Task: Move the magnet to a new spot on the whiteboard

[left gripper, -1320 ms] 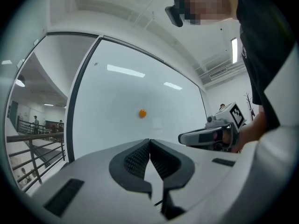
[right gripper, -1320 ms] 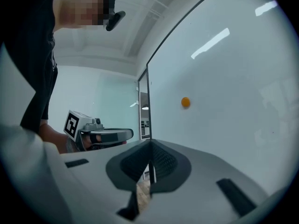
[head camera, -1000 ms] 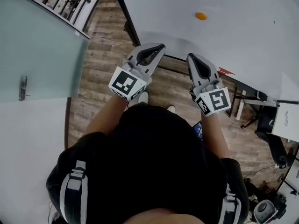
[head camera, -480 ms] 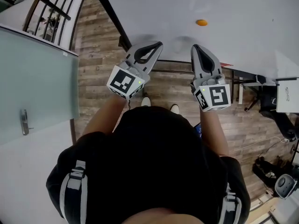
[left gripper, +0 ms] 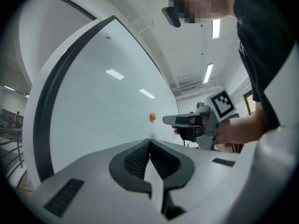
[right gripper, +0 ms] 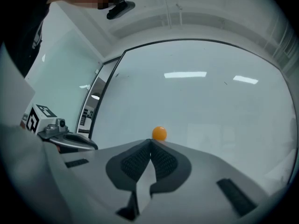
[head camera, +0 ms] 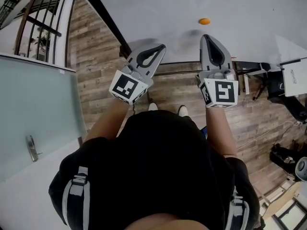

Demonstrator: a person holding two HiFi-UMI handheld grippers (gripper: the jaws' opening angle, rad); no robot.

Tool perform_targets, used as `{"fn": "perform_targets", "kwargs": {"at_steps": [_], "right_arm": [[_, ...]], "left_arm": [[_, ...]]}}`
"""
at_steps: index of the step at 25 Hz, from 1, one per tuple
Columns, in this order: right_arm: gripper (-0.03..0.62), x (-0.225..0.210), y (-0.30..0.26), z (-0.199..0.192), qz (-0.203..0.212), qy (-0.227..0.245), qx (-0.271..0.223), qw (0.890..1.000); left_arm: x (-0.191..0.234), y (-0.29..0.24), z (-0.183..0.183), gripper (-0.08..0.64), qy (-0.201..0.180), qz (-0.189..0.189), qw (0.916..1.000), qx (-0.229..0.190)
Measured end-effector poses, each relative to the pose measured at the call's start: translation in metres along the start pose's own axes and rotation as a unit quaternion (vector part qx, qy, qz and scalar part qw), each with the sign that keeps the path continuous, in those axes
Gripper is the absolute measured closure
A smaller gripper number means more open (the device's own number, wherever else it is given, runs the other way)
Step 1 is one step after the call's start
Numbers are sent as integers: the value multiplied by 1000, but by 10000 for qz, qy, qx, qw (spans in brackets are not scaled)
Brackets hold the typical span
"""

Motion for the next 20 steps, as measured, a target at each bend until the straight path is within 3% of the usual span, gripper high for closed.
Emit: {"fn": "perform_targets", "kwargs": {"at_steps": [9, 20], "right_arm": [[571, 3, -11, 17, -529, 358, -40, 9979], [486, -1, -25, 19, -949, 669, -7, 9932]], "left_arm": [[8, 6, 0, 555, 17, -244, 9997, -98], [14, 3, -1, 555, 4, -383, 9992, -78]]}}
Point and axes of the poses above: the fingertips, and each gripper's own axes: y backward along the fingers, x to its left, z out of its top, the point moved 8 cm from there along y, backward along the fingers, and after that the axes turned 14 degrees about -z, right-handed, at the moved point
